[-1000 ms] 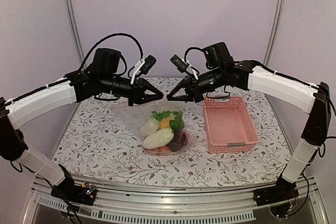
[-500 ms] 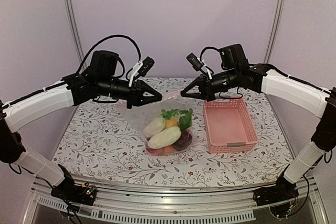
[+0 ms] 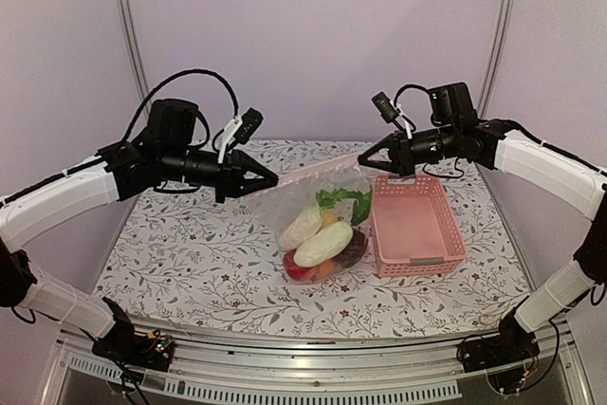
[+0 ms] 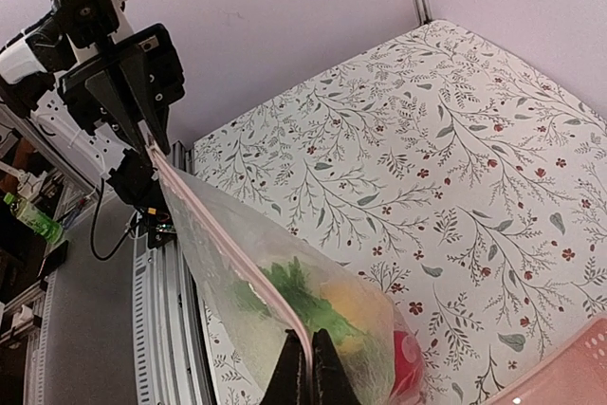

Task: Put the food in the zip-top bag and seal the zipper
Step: Unzip the zipper of the food storage bag, then hold the zipper food storage bag at the center of the board.

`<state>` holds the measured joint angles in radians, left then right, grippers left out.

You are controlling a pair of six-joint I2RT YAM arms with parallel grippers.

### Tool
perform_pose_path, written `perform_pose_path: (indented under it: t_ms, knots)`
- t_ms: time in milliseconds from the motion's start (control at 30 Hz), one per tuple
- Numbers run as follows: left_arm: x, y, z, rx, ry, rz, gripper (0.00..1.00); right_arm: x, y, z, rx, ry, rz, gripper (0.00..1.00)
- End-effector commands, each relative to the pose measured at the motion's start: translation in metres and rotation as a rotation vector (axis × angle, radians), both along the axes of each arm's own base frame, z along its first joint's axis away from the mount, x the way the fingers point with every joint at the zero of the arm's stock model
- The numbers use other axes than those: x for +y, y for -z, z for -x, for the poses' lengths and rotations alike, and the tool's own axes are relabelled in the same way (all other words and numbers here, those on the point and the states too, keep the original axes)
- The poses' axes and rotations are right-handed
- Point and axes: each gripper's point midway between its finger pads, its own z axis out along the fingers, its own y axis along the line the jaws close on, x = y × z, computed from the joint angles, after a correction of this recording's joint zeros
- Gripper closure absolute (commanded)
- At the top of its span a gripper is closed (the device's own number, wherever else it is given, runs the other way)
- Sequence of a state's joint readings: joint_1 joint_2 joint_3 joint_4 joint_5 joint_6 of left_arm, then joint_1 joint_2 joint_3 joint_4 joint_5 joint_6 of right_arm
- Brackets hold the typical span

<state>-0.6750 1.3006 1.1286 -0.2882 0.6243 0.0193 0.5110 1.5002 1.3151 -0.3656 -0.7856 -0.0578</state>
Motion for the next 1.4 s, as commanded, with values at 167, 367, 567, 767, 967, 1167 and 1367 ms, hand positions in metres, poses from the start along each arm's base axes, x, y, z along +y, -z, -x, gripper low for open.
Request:
perform_pose_path:
  t_ms: [167,367,567,767,967,1167,1367]
  knots:
    - [0.034,0.017,0.008,0.043,-0.058,-0.052,0.95,-0.057,0.012,-0.037,-0.004,0.264,0.065,1.00]
    - [0.040,0.016,0.004,0.029,-0.085,-0.051,0.92,-0.062,0.013,-0.039,0.005,0.283,0.065,1.00]
    - [0.043,0.011,-0.006,0.000,-0.155,0.008,0.52,-0.058,0.019,-0.034,0.033,0.245,0.049,1.00]
    - [0.038,0.001,-0.012,-0.042,-0.192,0.201,0.32,-0.054,0.017,-0.027,0.075,0.218,0.014,1.00]
    - [0.024,0.005,-0.032,-0.096,-0.194,0.270,0.31,-0.051,0.021,-0.026,0.104,0.208,0.008,1.00]
    - [0.001,0.005,-0.046,-0.113,-0.112,0.304,0.43,-0.049,0.023,-0.027,0.135,0.209,0.001,1.00]
    - [-0.011,0.007,-0.047,-0.086,-0.049,0.330,0.80,-0.049,0.024,-0.030,0.144,0.220,0.000,1.00]
